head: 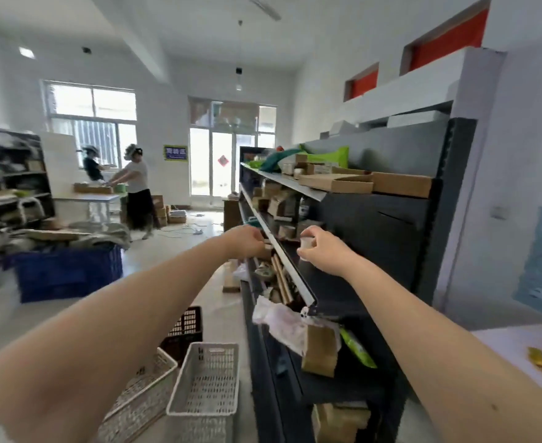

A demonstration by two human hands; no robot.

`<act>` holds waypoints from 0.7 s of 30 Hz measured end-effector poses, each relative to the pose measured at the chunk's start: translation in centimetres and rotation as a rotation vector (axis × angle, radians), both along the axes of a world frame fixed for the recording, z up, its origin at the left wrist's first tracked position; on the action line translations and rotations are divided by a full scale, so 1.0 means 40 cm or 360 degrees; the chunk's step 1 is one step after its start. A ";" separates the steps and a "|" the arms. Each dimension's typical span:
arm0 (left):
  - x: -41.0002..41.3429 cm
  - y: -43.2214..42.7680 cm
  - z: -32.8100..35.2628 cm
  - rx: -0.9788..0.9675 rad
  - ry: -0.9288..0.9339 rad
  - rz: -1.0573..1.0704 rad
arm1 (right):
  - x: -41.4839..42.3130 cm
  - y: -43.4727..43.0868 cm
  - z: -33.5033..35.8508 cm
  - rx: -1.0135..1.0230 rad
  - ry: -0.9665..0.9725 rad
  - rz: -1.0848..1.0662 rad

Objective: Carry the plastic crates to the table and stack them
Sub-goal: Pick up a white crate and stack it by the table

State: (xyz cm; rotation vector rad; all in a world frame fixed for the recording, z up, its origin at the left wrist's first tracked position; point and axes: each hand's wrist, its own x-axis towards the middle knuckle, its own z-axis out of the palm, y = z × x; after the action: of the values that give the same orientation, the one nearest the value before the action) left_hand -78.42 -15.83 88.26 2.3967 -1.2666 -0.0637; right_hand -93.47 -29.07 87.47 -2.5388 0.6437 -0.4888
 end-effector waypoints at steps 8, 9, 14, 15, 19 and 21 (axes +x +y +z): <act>0.388 0.340 -0.001 0.0072 -0.0033 0.0496 | 0.475 0.236 -0.034 -0.0262 0.0238 0.0413; 0.438 0.358 0.002 0.0076 -0.0048 0.0535 | 0.534 0.245 -0.039 -0.0275 0.0252 0.0449; 0.677 0.386 -0.026 0.0164 -0.0073 0.0636 | 0.815 0.228 -0.094 -0.0286 0.0343 0.0617; 0.721 0.385 -0.041 0.0193 -0.0076 0.0656 | 0.866 0.216 -0.105 -0.0288 0.0360 0.0640; 0.906 0.378 -0.079 0.0314 -0.0055 0.0750 | 1.112 0.159 -0.147 -0.0248 0.0459 0.0702; 0.991 0.397 -0.091 0.0337 -0.0067 0.0803 | 1.226 0.141 -0.155 -0.0242 0.0460 0.0731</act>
State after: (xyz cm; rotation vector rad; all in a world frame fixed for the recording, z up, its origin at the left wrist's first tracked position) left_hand -38.80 0.04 84.63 2.8416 -0.6641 0.0037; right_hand -44.41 -23.44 81.26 -2.8090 0.1026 -0.0096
